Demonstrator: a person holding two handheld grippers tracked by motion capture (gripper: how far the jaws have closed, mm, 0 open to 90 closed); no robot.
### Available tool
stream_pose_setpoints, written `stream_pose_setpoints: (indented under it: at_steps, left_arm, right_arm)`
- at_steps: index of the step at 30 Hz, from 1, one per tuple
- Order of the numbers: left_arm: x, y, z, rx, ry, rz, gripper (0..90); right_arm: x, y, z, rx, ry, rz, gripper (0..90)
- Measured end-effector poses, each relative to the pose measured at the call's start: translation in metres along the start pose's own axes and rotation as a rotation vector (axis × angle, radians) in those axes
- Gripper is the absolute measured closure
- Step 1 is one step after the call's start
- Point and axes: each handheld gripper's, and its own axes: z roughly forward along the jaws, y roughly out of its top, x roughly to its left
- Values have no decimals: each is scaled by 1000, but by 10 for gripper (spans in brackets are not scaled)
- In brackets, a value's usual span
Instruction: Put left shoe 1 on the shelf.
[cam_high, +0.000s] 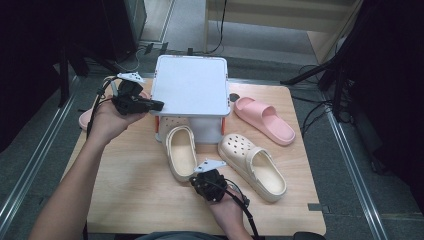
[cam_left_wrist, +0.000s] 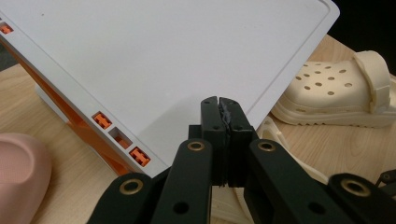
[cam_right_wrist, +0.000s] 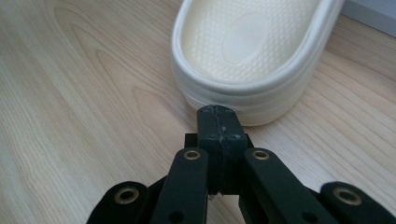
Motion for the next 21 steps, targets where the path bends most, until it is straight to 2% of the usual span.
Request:
stream_pose_setpoints:
  at_steps: [4, 10, 13, 17, 20, 21]
  left_arm:
    - [0, 0, 0, -3, -2, 4, 895]
    - [1, 0, 0, -2, -2, 6, 895]
    - [0, 0, 0, -4, -2, 5, 895]
    - [1, 0, 0, -3, -2, 3, 895]
    - [1, -1, 0, -5, -5, 1, 895]
    - [1, -1, 0, -6, -4, 2, 895]
  right_arm:
    - [6, 6, 7, -2, 8, 1, 900]
    - [11, 22, 13, -47, 21, -12, 900]
    - [8, 35, 19, -69, 14, -5, 900]
    - [1, 45, 29, -63, -5, -6, 900]
    - [-4, 50, 34, -64, 2, 0, 900]
    - [-7, 55, 38, -64, -13, 3, 900]
